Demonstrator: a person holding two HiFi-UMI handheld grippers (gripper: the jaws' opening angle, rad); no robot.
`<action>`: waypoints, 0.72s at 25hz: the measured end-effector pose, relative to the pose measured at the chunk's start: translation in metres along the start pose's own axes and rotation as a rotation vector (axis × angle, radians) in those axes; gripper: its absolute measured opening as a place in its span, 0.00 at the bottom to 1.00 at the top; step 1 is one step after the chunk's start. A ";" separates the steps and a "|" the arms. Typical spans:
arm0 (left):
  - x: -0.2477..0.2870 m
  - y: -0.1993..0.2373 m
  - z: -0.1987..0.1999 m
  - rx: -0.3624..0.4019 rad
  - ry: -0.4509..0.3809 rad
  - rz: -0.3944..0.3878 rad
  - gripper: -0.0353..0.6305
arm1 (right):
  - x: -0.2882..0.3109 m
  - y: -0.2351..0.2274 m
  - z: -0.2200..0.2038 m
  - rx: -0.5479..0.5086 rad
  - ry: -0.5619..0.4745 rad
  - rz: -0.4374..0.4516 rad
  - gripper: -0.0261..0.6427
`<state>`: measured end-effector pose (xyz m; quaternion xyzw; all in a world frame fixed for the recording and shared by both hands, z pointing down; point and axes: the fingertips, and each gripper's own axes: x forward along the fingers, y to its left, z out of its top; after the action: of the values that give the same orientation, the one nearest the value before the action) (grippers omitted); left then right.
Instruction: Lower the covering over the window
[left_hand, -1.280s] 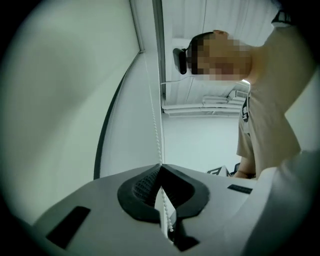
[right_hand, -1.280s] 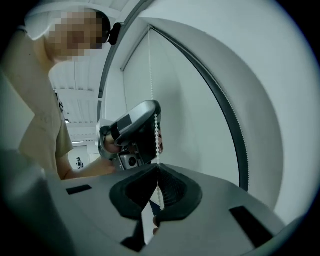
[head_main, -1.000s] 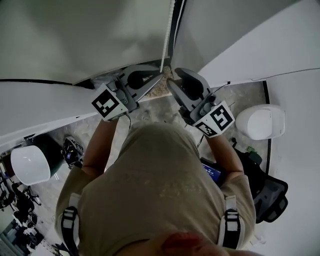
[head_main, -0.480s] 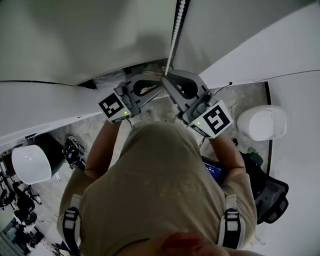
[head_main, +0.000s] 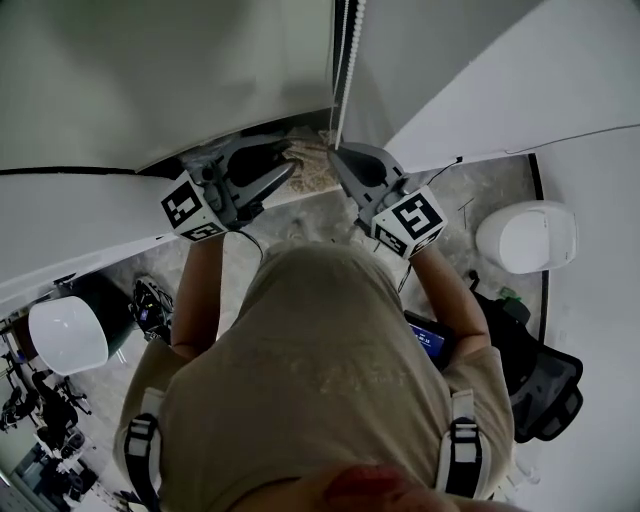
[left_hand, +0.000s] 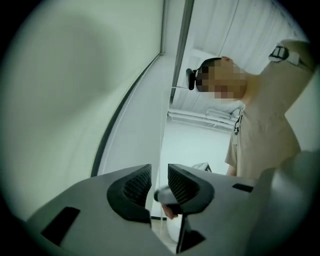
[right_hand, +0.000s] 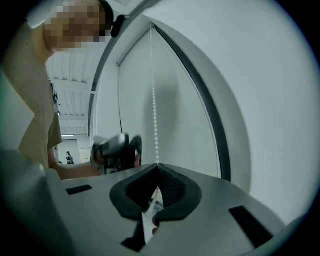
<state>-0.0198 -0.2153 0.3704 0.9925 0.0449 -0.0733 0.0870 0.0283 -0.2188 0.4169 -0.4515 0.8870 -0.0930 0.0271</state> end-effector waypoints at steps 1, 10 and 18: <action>0.005 0.003 0.013 0.038 -0.006 0.009 0.20 | 0.000 0.001 -0.013 0.019 0.030 0.013 0.05; 0.087 -0.017 0.017 0.147 0.085 0.102 0.08 | -0.038 0.005 -0.022 0.034 0.027 0.082 0.05; 0.070 -0.040 -0.052 0.062 0.161 0.168 0.08 | -0.080 0.022 0.061 0.013 -0.242 0.147 0.21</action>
<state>0.0523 -0.1610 0.4037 0.9976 -0.0341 0.0129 0.0584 0.0658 -0.1504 0.3502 -0.3932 0.9073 -0.0416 0.1435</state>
